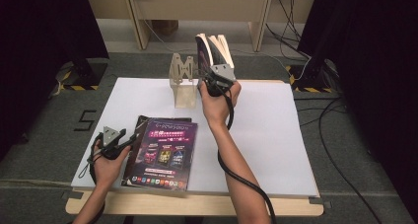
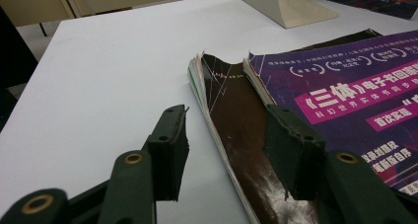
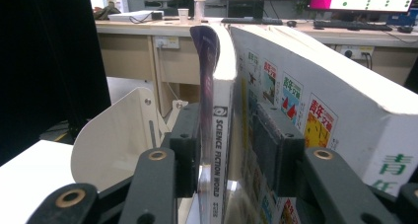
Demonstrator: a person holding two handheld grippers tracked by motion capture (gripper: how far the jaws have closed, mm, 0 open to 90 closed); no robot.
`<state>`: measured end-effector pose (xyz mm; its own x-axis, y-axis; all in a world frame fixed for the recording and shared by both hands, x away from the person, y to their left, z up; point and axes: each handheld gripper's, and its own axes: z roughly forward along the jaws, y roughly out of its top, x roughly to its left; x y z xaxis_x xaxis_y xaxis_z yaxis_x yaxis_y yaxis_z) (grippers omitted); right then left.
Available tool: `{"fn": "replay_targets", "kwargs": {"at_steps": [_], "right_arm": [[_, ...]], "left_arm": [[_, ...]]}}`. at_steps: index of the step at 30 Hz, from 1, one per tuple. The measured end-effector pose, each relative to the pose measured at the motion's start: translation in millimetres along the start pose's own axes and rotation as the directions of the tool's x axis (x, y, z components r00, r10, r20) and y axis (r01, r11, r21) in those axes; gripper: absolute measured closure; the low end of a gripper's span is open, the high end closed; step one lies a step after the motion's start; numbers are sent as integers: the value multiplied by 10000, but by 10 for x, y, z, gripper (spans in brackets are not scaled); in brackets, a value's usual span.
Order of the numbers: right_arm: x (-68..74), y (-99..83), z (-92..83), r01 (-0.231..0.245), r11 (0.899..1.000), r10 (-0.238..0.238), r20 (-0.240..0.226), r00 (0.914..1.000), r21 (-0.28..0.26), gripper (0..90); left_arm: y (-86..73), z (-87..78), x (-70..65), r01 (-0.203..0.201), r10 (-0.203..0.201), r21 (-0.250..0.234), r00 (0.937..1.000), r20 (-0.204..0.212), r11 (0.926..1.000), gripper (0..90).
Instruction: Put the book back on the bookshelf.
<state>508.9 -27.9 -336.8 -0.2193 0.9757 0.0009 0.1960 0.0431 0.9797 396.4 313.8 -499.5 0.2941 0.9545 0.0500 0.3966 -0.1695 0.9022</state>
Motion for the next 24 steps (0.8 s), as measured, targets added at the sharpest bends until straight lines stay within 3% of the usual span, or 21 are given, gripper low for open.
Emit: {"fn": "replay_targets", "kwargs": {"at_steps": [24], "right_arm": [[-51, -102, -189, -113, 9992, 143, -769, 9969, 395, 563]], "left_arm": [[1, 3, 4, 23, -24, 11, 10000, 35, 10000, 512]]}}
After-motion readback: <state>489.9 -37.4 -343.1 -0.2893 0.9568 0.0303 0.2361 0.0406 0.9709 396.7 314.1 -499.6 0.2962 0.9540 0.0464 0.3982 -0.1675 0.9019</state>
